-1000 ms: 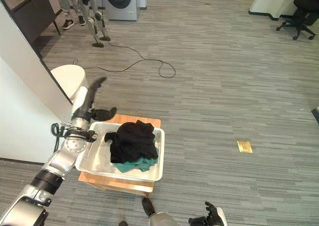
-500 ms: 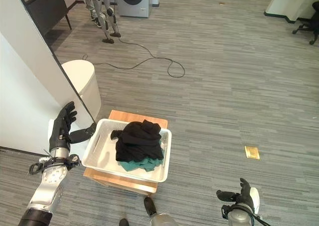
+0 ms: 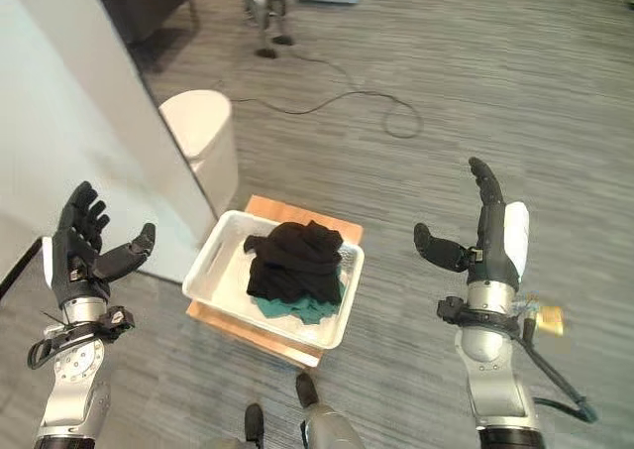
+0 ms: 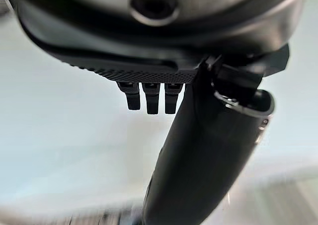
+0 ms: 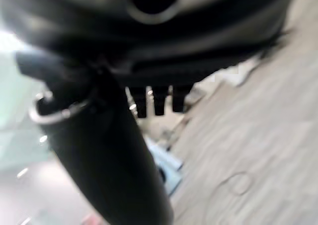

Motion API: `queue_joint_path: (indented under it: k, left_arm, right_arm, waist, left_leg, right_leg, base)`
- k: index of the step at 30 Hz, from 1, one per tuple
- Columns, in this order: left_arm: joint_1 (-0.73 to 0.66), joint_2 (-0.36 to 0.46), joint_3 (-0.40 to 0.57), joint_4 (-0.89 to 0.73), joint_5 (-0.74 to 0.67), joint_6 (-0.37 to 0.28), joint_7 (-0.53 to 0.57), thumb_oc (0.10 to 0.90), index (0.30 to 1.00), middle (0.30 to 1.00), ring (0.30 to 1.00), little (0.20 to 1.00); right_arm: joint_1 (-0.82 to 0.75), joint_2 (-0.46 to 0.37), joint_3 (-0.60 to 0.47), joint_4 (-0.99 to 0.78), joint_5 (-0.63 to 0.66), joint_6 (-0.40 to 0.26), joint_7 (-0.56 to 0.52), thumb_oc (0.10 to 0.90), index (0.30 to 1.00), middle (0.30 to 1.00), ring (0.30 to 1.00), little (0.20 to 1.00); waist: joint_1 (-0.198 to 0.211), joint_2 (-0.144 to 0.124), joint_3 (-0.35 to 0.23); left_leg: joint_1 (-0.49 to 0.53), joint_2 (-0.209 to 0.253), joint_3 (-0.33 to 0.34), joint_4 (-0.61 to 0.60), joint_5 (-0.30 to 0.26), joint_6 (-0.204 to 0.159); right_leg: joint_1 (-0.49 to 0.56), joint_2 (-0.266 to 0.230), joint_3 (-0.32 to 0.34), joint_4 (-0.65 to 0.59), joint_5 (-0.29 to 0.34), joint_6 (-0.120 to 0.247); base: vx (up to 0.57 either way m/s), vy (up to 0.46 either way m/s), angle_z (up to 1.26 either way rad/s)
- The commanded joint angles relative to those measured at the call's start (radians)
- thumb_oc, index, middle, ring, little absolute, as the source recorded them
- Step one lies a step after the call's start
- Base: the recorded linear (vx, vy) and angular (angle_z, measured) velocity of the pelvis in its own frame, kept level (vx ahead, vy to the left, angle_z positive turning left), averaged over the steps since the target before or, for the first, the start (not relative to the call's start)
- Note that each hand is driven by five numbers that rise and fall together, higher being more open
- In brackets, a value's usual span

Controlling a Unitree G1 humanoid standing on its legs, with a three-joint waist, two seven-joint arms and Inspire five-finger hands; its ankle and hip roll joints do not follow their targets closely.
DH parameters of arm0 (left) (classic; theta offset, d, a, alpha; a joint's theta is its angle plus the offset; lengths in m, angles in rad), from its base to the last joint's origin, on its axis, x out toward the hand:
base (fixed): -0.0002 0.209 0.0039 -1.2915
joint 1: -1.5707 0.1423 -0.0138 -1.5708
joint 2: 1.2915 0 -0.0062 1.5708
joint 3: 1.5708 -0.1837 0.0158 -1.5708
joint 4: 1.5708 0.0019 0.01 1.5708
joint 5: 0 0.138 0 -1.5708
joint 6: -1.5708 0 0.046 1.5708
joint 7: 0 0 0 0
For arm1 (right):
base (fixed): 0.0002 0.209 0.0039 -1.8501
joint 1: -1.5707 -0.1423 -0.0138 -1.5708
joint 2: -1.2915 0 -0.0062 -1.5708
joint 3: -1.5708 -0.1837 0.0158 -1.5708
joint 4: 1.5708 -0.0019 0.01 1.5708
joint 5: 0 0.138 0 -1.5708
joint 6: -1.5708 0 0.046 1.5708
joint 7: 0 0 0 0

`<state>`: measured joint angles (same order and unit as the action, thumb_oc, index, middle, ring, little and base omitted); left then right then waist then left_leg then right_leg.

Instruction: Pick up bed clothes into laundry basket.

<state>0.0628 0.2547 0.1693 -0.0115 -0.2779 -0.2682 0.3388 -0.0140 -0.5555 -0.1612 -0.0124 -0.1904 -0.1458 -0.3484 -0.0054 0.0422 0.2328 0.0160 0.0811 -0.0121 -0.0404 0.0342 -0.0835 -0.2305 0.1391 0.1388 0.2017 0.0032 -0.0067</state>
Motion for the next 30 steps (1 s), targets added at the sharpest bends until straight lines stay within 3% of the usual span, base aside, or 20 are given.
queue_joint_path:
  k: [1,3,4,6,11,12,13,15,16,17,19,21,22,24,25,26,27,28,29,30]
  left_arm:
    - [0.01,0.11,0.033,-0.095,-0.007,-0.123,0.008,0.8,0.9,0.9,0.9,0.9]
    - [0.013,0.1,0.035,-0.113,-0.019,-0.134,0.007,0.8,0.9,0.9,0.9,0.9]
    - [0.012,0.102,0.035,-0.11,-0.028,-0.128,-0.001,0.8,0.9,0.9,0.9,0.9]
    - [0.017,0.111,0.023,-0.096,-0.029,-0.125,-0.008,0.8,0.9,0.9,0.9,0.9]
    - [0.016,0.113,0.024,-0.096,-0.029,-0.125,-0.008,0.8,0.9,0.9,0.9,0.9]
    - [0.058,0.138,0.028,-0.082,-0.043,-0.102,-0.03,0.8,0.9,0.9,0.9,0.9]
    - [0.063,0.14,0.029,-0.084,-0.045,-0.101,-0.031,0.8,0.9,0.9,0.9,0.9]
    - [0.074,0.156,0.04,-0.077,-0.058,-0.087,-0.04,0.8,0.9,0.9,0.9,0.9]
    - [0.084,0.166,0.054,-0.072,-0.068,-0.073,-0.04,0.8,0.9,0.9,0.9,0.9]
    - [0.084,0.166,0.054,-0.073,-0.069,-0.072,-0.04,0.8,0.9,0.9,0.9,0.9]
    - [0.093,0.182,0.058,-0.073,-0.064,-0.053,-0.043,0.8,0.9,0.9,0.9,0.9]
    - [0.096,0.185,0.061,-0.074,-0.061,-0.048,-0.042,0.8,0.9,0.9,0.9,0.9]
    - [0.101,0.185,0.059,-0.061,-0.047,-0.034,-0.044,0.8,0.9,0.9,0.9,0.9]
    - [0.096,0.18,0.057,-0.059,-0.031,-0.027,-0.066,0.8,0.9,0.9,0.9,0.9]
    - [0.081,0.179,0.049,-0.057,-0.024,-0.026,-0.067,0.8,0.9,0.9,0.9,0.9]
    - [0.055,0.186,0.041,-0.06,-0.02,-0.036,-0.062,0.8,0.9,0.9,0.9,0.9]
    - [0.053,0.188,0.041,-0.059,-0.02,-0.037,-0.062,0.8,0.9,0.9,0.9,0.9]
    - [0.026,0.206,0.028,-0.057,-0.045,-0.052,-0.064,0.8,0.9,0.9,0.9,0.9]
    - [0.023,0.208,0.029,-0.056,-0.046,-0.053,-0.064,0.8,0.9,0.9,0.9,0.9]
    - [0.017,0.213,0.023,-0.056,-0.049,-0.054,-0.069,0.8,0.9,0.9,0.9,0.9]
  right_arm:
    - [-0.033,-0.055,-0.025,-0.118,-0.044,-0.086,-0.013,0.8,0.9,0.9,0.9,0.9]
    - [-0.043,-0.068,-0.017,-0.13,-0.048,-0.092,-0.018,0.8,0.9,0.9,0.9,0.9]
    - [-0.042,-0.067,-0.014,-0.122,-0.048,-0.087,-0.018,0.8,0.9,0.9,0.9,0.9]
    - [-0.041,-0.064,-0.009,-0.133,-0.063,-0.079,-0.023,0.8,0.9,0.9,0.9,0.9]
    - [-0.041,-0.063,-0.009,-0.134,-0.064,-0.078,-0.023,0.8,0.9,0.9,0.9,0.9]
    - [0.002,-0.042,0.019,-0.154,-0.115,-0.067,-0.011,0.8,0.9,0.9,0.9,0.9]
    - [0.006,-0.039,0.021,-0.156,-0.117,-0.068,-0.011,0.8,0.9,0.9,0.9,0.9]
    - [0.029,-0.022,0.03,-0.152,-0.122,-0.061,-0.006,0.8,0.9,0.9,0.9,0.9]
    - [0.048,-0.003,0.035,-0.145,-0.127,-0.054,-0.006,0.8,0.9,0.9,0.9,0.9]
    - [0.048,-0.002,0.036,-0.145,-0.127,-0.054,-0.007,0.8,0.9,0.9,0.9,0.9]
    - [0.06,0.016,0.048,-0.14,-0.124,-0.052,-0.011,0.8,0.9,0.9,0.9,0.9]
    - [0.063,0.014,0.046,-0.145,-0.128,-0.051,-0.011,0.8,0.9,0.9,0.9,0.9]
    - [0.067,0.012,0.064,-0.138,-0.134,-0.047,0.0,0.8,0.9,0.9,0.9,0.9]
    - [0.047,0.014,0.067,-0.139,-0.14,-0.05,0.004,0.8,0.9,0.9,0.9,0.9]
    - [0.032,0.017,0.072,-0.132,-0.139,-0.044,0.003,0.8,0.9,0.9,0.9,0.9]
    - [0.0,0.038,0.08,-0.138,-0.127,-0.042,0.003,0.8,0.9,0.9,0.9,0.9]
    - [-0.002,0.039,0.08,-0.137,-0.127,-0.042,0.003,0.8,0.9,0.9,0.9,0.9]
    - [-0.016,0.052,0.093,-0.148,-0.13,-0.028,0.018,0.8,0.9,0.9,0.9,0.9]
    - [-0.018,0.053,0.092,-0.148,-0.13,-0.027,0.018,0.8,0.9,0.9,0.9,0.9]
    - [-0.019,0.051,0.087,-0.147,-0.135,-0.022,0.017,0.8,0.9,0.9,0.9,0.9]
  waist:
    - [0.005,-0.062,-0.108]
    - [0.012,-0.084,-0.088]
    - [0.011,-0.086,-0.085]
    - [0.001,-0.105,-0.077]
    - [-0.002,-0.104,-0.079]
    - [-0.022,-0.12,-0.086]
    - [-0.034,-0.119,-0.083]
    - [-0.055,-0.106,-0.093]
    - [-0.069,-0.1,-0.104]
    - [-0.072,-0.101,-0.105]
    - [-0.077,-0.095,-0.111]
    - [-0.082,-0.093,-0.114]
    - [-0.082,-0.091,-0.117]
    - [-0.078,-0.075,-0.107]
    - [-0.082,-0.081,-0.105]
    - [-0.081,-0.106,-0.077]
    - [-0.083,-0.109,-0.078]
    - [-0.084,-0.135,-0.05]
    - [-0.081,-0.14,-0.05]
    - [-0.075,-0.149,-0.048]
  left_leg:
    - [-0.163,0.0,-0.027,-0.047,0.033,-0.071]
    - [-0.159,-0.017,-0.004,-0.045,0.002,-0.061]
    - [-0.151,-0.018,0.005,-0.036,0.015,-0.055]
    - [-0.121,-0.033,0.04,0.037,-0.021,-0.035]
    - [-0.134,-0.032,0.036,0.049,-0.021,-0.035]
    - [0.055,0.088,0.149,0.309,-0.114,-0.032]
    - [0.053,0.093,0.135,0.316,-0.117,-0.035]
    - [0.137,0.187,0.188,0.288,-0.102,-0.049]
    - [0.203,0.278,0.276,0.208,-0.045,-0.083]
    - [0.204,0.278,0.274,0.198,-0.035,-0.084]
    - [0.229,0.344,0.334,0.12,0.007,-0.121]
    - [0.234,0.351,0.354,0.088,0.008,-0.136]
    - [0.263,0.33,0.382,0.014,-0.046,-0.153]
    - [0.245,0.269,0.366,-0.037,-0.102,-0.151]
    - [0.228,0.239,0.349,-0.036,-0.117,-0.138]
    - [0.177,0.198,0.299,-0.002,-0.13,-0.109]
    - [0.17,0.196,0.296,0.005,-0.133,-0.107]
    - [0.095,0.144,0.204,0.043,-0.145,-0.054]
    - [0.089,0.139,0.207,0.046,-0.141,-0.053]
    - [0.08,0.123,0.194,0.051,-0.144,-0.033]
  right_leg:
    - [0.305,-0.085,0.067,-0.289,-0.109,0.1]
    - [0.325,-0.095,0.053,-0.287,-0.12,0.091]
    - [0.321,-0.094,0.044,-0.286,-0.112,0.089]
    - [0.317,-0.113,0.028,-0.27,-0.1,0.078]
    - [0.311,-0.11,0.025,-0.27,-0.095,0.077]
    - [0.253,-0.163,-0.104,-0.233,-0.061,0.067]
    - [0.26,-0.159,-0.117,-0.229,-0.063,0.064]
    - [0.251,-0.166,-0.208,-0.215,-0.072,0.069]
    - [0.244,-0.183,-0.303,-0.214,-0.071,0.08]
    - [0.243,-0.182,-0.307,-0.214,-0.068,0.078]
    - [0.245,-0.196,-0.391,-0.23,-0.055,0.108]
    - [0.247,-0.204,-0.415,-0.244,-0.043,0.115]
    - [0.232,-0.229,-0.46,-0.246,-0.004,0.143]
    - [0.184,-0.242,-0.473,-0.264,0.037,0.16]
    - [0.166,-0.249,-0.473,-0.267,0.056,0.17]
    - [0.124,-0.266,-0.431,-0.25,0.079,0.199]
    - [0.119,-0.271,-0.432,-0.248,0.079,0.201]
    - [0.086,-0.256,-0.21,-0.194,0.043,0.241]
    - [0.078,-0.261,-0.205,-0.189,0.046,0.24]
    - [0.089,-0.264,-0.121,-0.175,0.031,0.24]
  base:
    - [-0.17,-0.22,0.68]
    - [-0.2,-0.194,0.49]
    - [-0.19,-0.142,0.56]
    - [-0.19,-0.098,0.91]
    - [-0.15,0.003,0.54]
    - [-0.63,0.064,0.28]
    - [-0.71,0.127,0.27]
    - [-0.3,0.208,1.52]
    - [-0.34,0.226,2.45]
    - [-0.37,0.276,2.05]
    - [-0.27,0.214,1.45]
    - [-0.21,0.239,1.35]
    - [-0.31,0.352,1.33]
    - [-0.45,0.424,1.36]
    - [-0.48,0.372,1.29]
    - [-0.33,0.214,0.9]
    - [-0.45,0.251,1.07]
    - [-0.24,0.121,1.31]
    - [-0.26,0.152,1.66]
    - [-0.07,0.083,1.37]
